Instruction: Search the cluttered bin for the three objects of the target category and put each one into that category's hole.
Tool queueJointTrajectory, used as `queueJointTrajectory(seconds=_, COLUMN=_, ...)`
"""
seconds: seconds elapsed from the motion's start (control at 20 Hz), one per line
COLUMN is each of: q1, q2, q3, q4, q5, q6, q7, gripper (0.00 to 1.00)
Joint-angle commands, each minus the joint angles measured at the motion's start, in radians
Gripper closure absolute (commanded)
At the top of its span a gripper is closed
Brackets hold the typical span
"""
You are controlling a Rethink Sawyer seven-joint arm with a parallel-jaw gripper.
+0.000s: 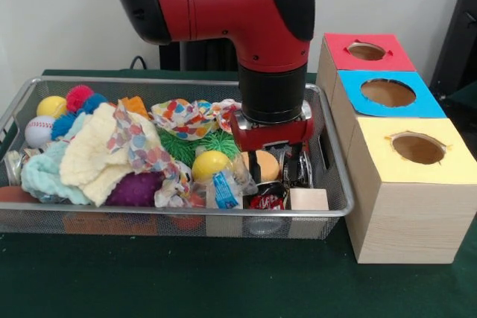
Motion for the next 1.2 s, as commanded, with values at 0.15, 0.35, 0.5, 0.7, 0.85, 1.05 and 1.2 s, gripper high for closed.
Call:
queueJointTrajectory(seconds=0.15, q1=-0.036, q2=0.012, q3=0.068, q4=-0.053, q5=-0.074, q6=-0.054, q7=-0.122, gripper=0.00)
queueJointTrajectory(seconds=0.35, q1=-0.054, q2=-0.041, q3=0.042, q4=0.003, q5=-0.077, q6=-0.057, q7=-0.085, gripper=0.00)
queueJointTrajectory(seconds=0.5, q1=-0.076, q2=-0.083, q3=0.018, q4=0.023, q5=-0.076, q6=0.005, q7=-0.110, gripper=0.00)
queueJointTrajectory(seconds=0.7, q1=-0.128, q2=-0.110, q3=0.020, q4=0.060, q5=-0.068, q6=0.039, q7=-0.152, gripper=0.00)
queueJointTrajectory(seconds=0.85, q1=-0.153, q2=-0.088, q3=0.033, q4=0.060, q5=-0.075, q6=0.029, q7=-0.163, gripper=0.00)
queueJointTrajectory(seconds=1.05, q1=-0.170, q2=-0.075, q3=0.039, q4=0.064, q5=-0.088, q6=0.014, q7=-0.158, gripper=0.00)
queueJointTrajectory(seconds=1.2, q1=-0.183, q2=-0.099, q3=0.037, q4=0.090, q5=-0.096, q6=0.013, q7=-0.151, gripper=0.00)
